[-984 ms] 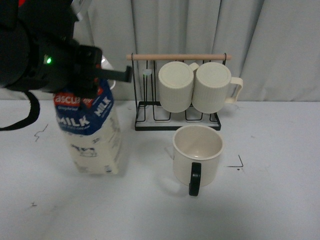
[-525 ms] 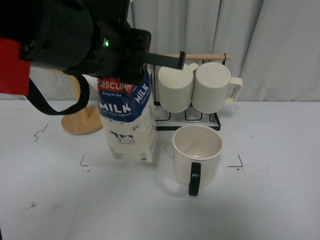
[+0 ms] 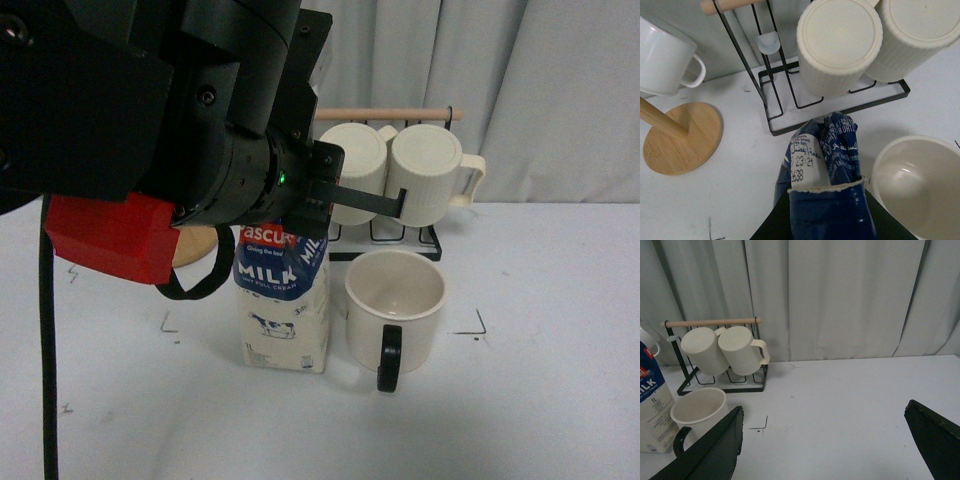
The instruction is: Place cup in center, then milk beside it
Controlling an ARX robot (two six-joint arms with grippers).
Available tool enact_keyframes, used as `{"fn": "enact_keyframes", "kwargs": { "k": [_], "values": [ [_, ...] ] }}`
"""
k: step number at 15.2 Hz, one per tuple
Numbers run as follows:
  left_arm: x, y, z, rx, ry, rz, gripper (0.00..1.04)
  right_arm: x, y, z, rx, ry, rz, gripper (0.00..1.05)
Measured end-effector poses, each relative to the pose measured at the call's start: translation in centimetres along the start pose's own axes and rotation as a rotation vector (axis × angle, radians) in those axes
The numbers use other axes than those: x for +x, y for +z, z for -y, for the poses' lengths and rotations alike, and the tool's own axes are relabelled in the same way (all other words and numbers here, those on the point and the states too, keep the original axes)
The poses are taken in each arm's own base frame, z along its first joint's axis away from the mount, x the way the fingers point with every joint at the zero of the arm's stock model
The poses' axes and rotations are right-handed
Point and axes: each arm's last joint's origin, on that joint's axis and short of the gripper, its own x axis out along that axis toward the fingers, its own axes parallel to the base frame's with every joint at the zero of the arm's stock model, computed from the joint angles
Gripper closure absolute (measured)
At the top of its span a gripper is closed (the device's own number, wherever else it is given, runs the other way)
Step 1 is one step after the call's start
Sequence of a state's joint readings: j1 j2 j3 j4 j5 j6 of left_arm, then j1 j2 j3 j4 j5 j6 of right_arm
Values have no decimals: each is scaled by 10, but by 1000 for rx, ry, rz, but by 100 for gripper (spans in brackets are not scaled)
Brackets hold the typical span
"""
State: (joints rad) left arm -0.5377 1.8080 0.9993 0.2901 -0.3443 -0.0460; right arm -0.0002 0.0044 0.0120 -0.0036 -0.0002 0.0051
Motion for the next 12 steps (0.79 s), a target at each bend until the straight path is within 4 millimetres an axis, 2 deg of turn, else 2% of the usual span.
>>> {"fn": "enact_keyframes", "kwargs": {
  "k": [3, 4, 6, 9, 11, 12],
  "values": [
    [4, -7, 4, 2, 5, -21, 86, 0, 0, 0, 0, 0, 0, 6],
    [5, -7, 4, -12, 6, -28, 80, 0, 0, 0, 0, 0, 0, 6],
    [5, 1, 5, -58, 14, -17, 59, 0, 0, 0, 0, 0, 0, 6],
    [0, -1, 0, -129, 6, -23, 26, 0, 0, 0, 0, 0, 0, 6],
    [-26, 8, -19, -251, -28, 74, 5, 0, 0, 0, 0, 0, 0, 6],
    [-45, 18, -32, -319, -40, 156, 7, 0, 0, 0, 0, 0, 0, 6]
  ]
}}
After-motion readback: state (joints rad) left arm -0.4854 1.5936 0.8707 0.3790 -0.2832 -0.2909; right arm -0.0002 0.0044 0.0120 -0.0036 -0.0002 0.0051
